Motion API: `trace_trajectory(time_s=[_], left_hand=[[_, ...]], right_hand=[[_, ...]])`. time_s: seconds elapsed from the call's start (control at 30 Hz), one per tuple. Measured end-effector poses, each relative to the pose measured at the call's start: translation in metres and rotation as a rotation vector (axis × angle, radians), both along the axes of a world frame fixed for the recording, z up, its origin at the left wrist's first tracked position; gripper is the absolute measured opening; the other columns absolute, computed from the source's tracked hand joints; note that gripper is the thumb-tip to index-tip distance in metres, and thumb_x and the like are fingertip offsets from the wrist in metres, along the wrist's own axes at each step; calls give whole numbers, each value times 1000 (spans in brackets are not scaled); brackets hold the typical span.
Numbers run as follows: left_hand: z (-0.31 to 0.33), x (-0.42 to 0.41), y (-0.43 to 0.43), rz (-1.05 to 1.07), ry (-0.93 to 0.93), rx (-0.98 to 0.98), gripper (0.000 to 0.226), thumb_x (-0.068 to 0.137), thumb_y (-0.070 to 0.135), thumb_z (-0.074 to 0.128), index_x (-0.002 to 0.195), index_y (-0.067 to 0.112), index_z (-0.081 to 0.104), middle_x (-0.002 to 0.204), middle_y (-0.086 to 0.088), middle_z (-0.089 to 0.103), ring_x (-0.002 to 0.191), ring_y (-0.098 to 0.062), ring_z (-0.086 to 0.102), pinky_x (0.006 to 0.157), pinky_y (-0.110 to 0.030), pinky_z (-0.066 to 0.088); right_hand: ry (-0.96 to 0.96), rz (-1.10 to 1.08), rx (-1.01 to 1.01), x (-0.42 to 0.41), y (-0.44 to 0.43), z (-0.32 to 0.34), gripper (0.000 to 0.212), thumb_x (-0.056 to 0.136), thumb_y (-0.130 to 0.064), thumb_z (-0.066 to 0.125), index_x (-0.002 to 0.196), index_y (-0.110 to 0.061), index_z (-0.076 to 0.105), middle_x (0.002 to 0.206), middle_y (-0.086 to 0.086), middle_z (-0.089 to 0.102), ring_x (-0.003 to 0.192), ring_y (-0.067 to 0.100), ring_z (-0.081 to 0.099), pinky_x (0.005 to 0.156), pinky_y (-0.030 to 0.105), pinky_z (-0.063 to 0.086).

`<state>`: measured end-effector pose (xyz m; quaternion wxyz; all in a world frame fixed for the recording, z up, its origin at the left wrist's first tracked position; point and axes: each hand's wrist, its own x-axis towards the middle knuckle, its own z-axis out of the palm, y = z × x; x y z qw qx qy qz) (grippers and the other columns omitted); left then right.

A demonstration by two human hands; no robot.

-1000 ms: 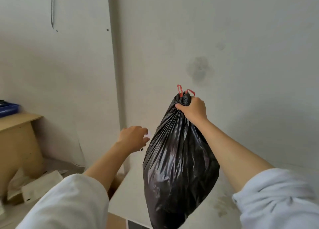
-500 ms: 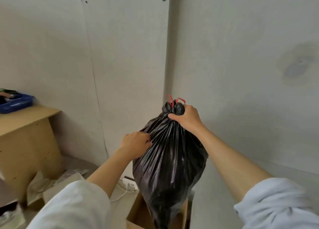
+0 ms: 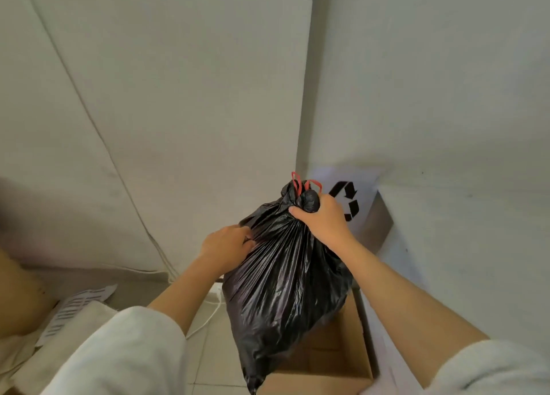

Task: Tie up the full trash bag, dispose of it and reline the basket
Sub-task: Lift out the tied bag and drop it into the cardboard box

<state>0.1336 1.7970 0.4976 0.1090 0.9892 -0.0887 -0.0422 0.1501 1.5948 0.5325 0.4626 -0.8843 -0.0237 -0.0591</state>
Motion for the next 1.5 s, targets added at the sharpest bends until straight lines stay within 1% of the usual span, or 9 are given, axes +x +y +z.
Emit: trace_trajectory(time_s=[0.37,0.57,0.7,0.87,1.0,1.13,1.23,1.37,1.5], left_hand=[[-223,47,-32,-64,26,-96,34,97,38,40,123,23,57,120,3,60,108,-19,57,87,-35,48],[-344,31,-38,8,39,-16,33,97,36,41,117,18,59,119,-3,60,107,-24,58,87,-38,48],[-428,18,-31,144,38,81,39,98,37,40,129,15,46,129,-6,53,119,-26,52,96,-41,40],[-511,10,-27,321,118,-279,49,100,27,35,144,9,22,132,-19,51,116,-37,53,88,-43,42],[-522,6,-31,359,51,-349,48,102,21,29,147,12,16,135,-20,49,116,-38,52,86,-42,40],[-523,9,-33,378,32,-359,45,102,20,27,146,11,21,137,-19,48,117,-39,51,87,-42,40],[-525,8,-34,378,15,-348,44,102,20,27,145,11,22,133,-19,51,113,-39,53,80,-41,40],[-526,9,-34,379,1,-333,43,102,20,27,144,12,23,130,-19,53,109,-39,55,75,-38,37],[-528,10,-33,383,-15,-322,43,102,20,28,143,11,24,127,-19,56,107,-39,56,75,-39,39]], right_hand=[[-86,-417,0,13,-18,-200,34,83,-29,68,63,-10,48,54,-3,47,50,8,46,51,25,33],[6,-410,84,6,-25,-315,26,82,-27,70,70,-13,52,64,-1,54,53,7,48,53,18,31],[27,-423,172,0,-27,-393,22,80,-25,71,71,-15,53,70,3,60,64,18,55,61,28,41],[61,-373,446,12,-13,-423,16,73,-25,74,73,-15,61,80,7,68,78,24,65,75,40,55],[34,-478,680,24,-35,-436,29,64,-35,77,79,-11,69,81,7,72,81,26,69,79,45,56],[176,-469,-2,7,-67,-481,47,83,-41,64,117,-10,54,111,11,64,100,29,60,74,29,42],[298,-178,-515,-16,-68,-519,65,91,-55,44,141,-22,21,135,13,44,119,34,47,94,46,39],[519,255,-641,-34,-56,-533,104,69,-83,44,144,-43,-16,156,8,8,144,29,9,107,63,7],[517,333,-639,-18,-63,-538,104,71,-74,56,144,-44,-11,157,8,7,144,29,9,108,63,15]])
